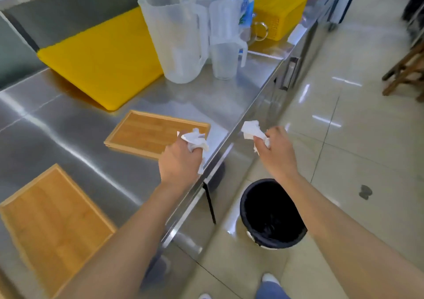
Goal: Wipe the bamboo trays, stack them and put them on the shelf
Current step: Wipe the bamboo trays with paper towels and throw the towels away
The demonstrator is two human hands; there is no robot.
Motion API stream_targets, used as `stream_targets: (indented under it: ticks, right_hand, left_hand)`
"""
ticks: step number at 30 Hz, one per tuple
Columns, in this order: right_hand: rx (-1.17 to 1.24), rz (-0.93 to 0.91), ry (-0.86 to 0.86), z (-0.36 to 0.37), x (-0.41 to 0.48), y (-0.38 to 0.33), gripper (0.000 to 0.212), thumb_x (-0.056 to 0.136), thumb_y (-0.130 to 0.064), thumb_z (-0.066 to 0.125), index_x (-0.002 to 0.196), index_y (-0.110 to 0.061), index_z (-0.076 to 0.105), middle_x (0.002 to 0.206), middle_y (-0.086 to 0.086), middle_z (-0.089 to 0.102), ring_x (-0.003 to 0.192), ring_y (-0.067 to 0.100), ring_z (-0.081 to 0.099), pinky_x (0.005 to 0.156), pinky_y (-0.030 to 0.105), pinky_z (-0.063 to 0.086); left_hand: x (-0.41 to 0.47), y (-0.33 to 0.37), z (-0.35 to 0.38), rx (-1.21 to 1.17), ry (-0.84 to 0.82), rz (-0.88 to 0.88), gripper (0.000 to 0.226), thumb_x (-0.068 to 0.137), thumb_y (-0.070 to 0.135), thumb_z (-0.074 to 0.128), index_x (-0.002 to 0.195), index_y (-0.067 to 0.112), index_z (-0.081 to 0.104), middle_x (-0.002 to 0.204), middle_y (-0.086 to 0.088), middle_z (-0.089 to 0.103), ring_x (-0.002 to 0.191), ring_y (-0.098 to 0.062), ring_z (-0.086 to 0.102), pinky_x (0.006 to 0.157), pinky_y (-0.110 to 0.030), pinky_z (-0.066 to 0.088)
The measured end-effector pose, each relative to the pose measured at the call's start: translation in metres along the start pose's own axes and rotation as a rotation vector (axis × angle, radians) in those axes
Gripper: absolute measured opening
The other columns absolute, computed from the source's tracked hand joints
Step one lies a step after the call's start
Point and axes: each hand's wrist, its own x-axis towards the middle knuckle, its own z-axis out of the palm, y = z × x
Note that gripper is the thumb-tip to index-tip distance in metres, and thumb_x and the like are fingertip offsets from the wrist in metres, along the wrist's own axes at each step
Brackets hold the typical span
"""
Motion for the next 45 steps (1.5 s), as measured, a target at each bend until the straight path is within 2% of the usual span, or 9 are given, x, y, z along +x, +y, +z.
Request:
stream_targets:
  ticks: [4, 8, 16, 19, 22, 24, 27, 31, 45]
  right_hand:
    - [0.002, 0.067, -0.026, -0.021, 0.011, 0.058, 0.017, 0.086, -0.024, 0.049, 0.075, -0.012, 0.043, 0.09, -0.001, 0.039, 0.064, 0.018, 0.042, 0.048, 0.028, 0.027]
    - [0.008, 0.161, -0.078, -0.026, 0.02, 0.132, 0.019, 0.087, -0.027, 0.046, 0.078, -0.01, 0.044, 0.09, -0.004, 0.039, 0.066, 0.016, 0.043, 0.057, 0.03, 0.03]
    - [-0.106, 0.361, -0.296, 0.029, 0.007, 0.302, 0.022, 0.089, -0.026, 0.046, 0.093, -0.005, 0.05, 0.109, 0.007, 0.047, 0.076, 0.025, 0.05, 0.064, 0.034, 0.039]
    - [-0.182, 0.362, -0.355, 0.076, -0.012, 0.366, 0.024, 0.09, -0.026, 0.046, 0.098, -0.004, 0.051, 0.112, 0.009, 0.048, 0.08, 0.028, 0.053, 0.062, 0.032, 0.037]
    - [-0.269, 0.339, -0.431, 0.132, -0.033, 0.429, 0.031, 0.089, -0.03, 0.048, 0.107, -0.005, 0.049, 0.118, 0.012, 0.047, 0.092, 0.031, 0.053, 0.068, 0.035, 0.039]
    - [-0.36, 0.337, -0.584, 0.169, -0.051, 0.469, 0.05, 0.085, -0.038, 0.052, 0.125, -0.01, 0.038, 0.137, 0.014, 0.034, 0.116, 0.033, 0.042, 0.091, 0.044, 0.034]
    - [-0.446, 0.329, -0.836, 0.208, -0.082, 0.516, 0.077, 0.081, -0.044, 0.055, 0.14, -0.023, 0.011, 0.153, 0.013, 0.006, 0.136, 0.031, 0.015, 0.105, 0.052, 0.018]
    - [-0.526, 0.267, -0.91, 0.226, -0.105, 0.541, 0.083, 0.082, -0.05, 0.052, 0.143, -0.025, 0.001, 0.153, 0.014, 0.01, 0.135, 0.032, 0.022, 0.106, 0.046, 0.02]
    - [-0.584, 0.039, -0.717, 0.093, 0.036, 0.407, 0.063, 0.088, -0.044, 0.042, 0.14, -0.02, 0.015, 0.125, 0.011, 0.053, 0.109, 0.031, 0.052, 0.088, 0.041, 0.035]
  left_hand:
    - [-0.003, 0.035, 0.056, -0.008, -0.031, -0.009, 0.017, 0.084, 0.019, 0.05, 0.082, 0.006, 0.061, 0.063, -0.014, 0.057, 0.067, -0.039, 0.055, 0.058, -0.033, 0.033]
    - [-0.016, 0.06, 0.134, -0.166, -0.143, -0.077, 0.012, 0.086, 0.022, 0.048, 0.084, 0.017, 0.059, 0.075, -0.004, 0.065, 0.069, -0.025, 0.059, 0.059, -0.03, 0.044]
    - [-0.056, 0.045, 0.33, -0.311, -0.454, -0.548, 0.017, 0.082, 0.025, 0.042, 0.085, 0.016, 0.056, 0.08, -0.005, 0.062, 0.073, -0.022, 0.054, 0.061, -0.029, 0.038]
    - [-0.07, 0.019, 0.401, -0.221, -0.359, -0.503, 0.011, 0.084, 0.018, 0.045, 0.075, 0.016, 0.05, 0.074, 0.002, 0.051, 0.066, -0.02, 0.048, 0.052, -0.027, 0.034]
    - [-0.091, -0.019, 0.475, -0.141, -0.301, -0.333, 0.017, 0.082, 0.013, 0.053, 0.098, 0.008, 0.055, 0.098, -0.008, 0.051, 0.086, -0.025, 0.051, 0.07, -0.032, 0.043]
    - [-0.111, -0.052, 0.522, 0.042, -0.451, -0.277, 0.04, 0.08, 0.017, 0.055, 0.118, 0.009, 0.05, 0.116, -0.016, 0.048, 0.105, -0.033, 0.046, 0.092, -0.041, 0.042]
    - [-0.15, -0.102, 0.572, 0.465, -0.986, -0.216, 0.08, 0.08, 0.045, 0.055, 0.145, 0.031, 0.009, 0.155, -0.015, 0.008, 0.141, -0.033, 0.004, 0.114, -0.043, 0.007]
    - [-0.174, -0.145, 0.585, 0.626, -1.161, -0.085, 0.08, 0.082, 0.067, 0.038, 0.145, 0.039, -0.003, 0.159, -0.008, -0.007, 0.144, -0.028, -0.012, 0.114, -0.046, -0.009]
    - [-0.047, -0.019, 0.426, 0.508, -0.857, 0.12, 0.069, 0.083, 0.066, 0.036, 0.139, 0.026, 0.035, 0.139, -0.003, 0.05, 0.126, -0.026, 0.044, 0.1, -0.04, 0.036]
